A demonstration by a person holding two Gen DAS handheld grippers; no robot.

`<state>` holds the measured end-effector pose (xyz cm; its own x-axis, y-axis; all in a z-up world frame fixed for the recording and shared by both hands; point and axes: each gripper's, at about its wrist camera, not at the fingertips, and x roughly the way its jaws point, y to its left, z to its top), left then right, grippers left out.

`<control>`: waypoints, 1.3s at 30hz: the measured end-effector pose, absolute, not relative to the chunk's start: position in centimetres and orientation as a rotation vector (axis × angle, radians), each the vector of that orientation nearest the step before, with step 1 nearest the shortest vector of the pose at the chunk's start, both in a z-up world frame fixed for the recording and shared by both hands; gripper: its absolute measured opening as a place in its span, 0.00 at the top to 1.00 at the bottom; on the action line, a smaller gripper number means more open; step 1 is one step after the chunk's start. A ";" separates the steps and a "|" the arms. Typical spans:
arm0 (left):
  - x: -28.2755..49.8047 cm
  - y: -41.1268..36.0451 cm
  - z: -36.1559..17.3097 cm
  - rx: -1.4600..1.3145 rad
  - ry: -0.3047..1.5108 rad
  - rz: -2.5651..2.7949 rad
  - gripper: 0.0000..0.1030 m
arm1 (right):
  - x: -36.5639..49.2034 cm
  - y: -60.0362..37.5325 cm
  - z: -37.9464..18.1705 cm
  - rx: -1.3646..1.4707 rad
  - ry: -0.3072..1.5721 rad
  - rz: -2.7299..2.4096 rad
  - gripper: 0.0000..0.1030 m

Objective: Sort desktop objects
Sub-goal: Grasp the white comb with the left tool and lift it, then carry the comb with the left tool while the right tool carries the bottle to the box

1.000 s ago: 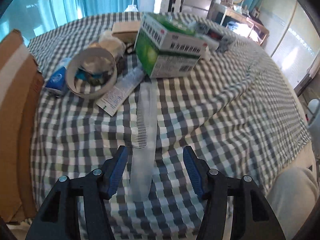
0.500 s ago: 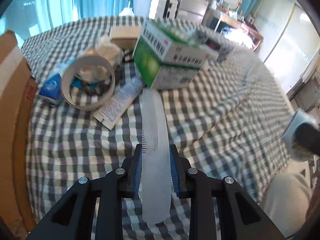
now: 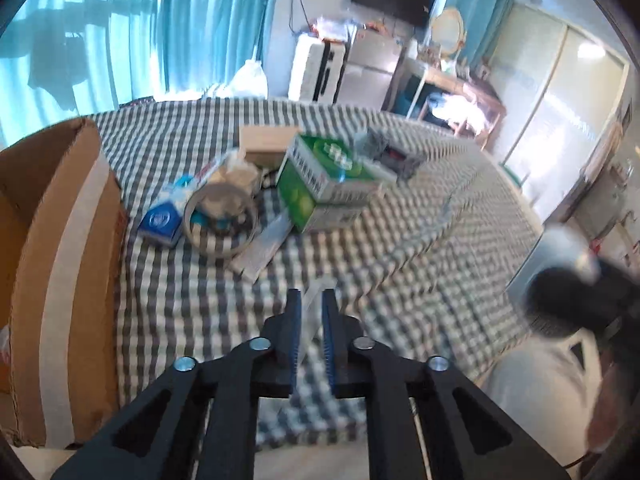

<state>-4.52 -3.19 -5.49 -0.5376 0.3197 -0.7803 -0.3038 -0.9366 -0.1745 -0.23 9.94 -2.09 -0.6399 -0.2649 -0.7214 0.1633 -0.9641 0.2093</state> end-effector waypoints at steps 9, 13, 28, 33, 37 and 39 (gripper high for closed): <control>-5.0 -1.7 -13.9 -1.519 0.047 2.355 0.45 | -0.7 10.5 -3.7 1.246 -0.191 -2.625 0.02; -6.8 -2.1 -15.6 -1.574 -0.085 2.316 0.45 | -1.4 11.7 -5.1 1.287 -0.237 -2.618 0.02; -7.2 -2.7 -15.5 -1.537 -0.130 2.387 0.74 | -2.4 13.4 -6.8 1.364 -0.294 -2.620 0.02; -6.3 -3.9 -11.9 -1.428 -0.165 2.453 0.74 | -1.9 12.6 -5.3 1.326 -0.260 -2.644 0.02; -5.5 -5.8 -7.0 -1.278 -0.200 2.555 0.74 | -1.4 10.9 -3.5 1.279 -0.205 -2.656 0.02; -5.2 -6.3 -4.7 -1.213 -0.188 2.624 0.74 | -1.2 9.9 -2.5 1.252 -0.185 -2.655 0.02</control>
